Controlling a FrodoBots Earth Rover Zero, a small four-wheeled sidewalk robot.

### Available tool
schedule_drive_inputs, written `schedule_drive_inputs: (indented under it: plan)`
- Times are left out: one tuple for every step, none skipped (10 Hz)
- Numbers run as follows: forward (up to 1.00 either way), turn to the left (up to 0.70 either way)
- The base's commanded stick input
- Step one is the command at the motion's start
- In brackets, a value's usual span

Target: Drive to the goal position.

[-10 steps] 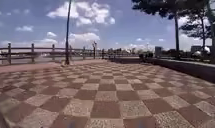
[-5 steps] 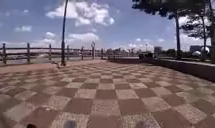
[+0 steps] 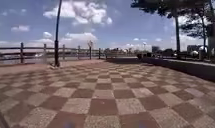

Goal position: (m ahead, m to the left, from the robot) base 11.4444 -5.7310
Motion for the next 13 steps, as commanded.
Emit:
schedule_drive_inputs:
  plan:
    - [0.70, -0.27]
    - [0.70, -0.27]
    - [0.70, -0.20]
    - [0.70, -0.03]
    - [0.70, -0.17]
    - [0.70, -0.22]
    - [0.70, -0.04]
    - [0.70, 0.00]
    - [0.70, 0.00]
    - [0.70, 0.00]
    - [0.70, 0.00]
    - [0.70, 0.00]
    - [0.70, 0.00]
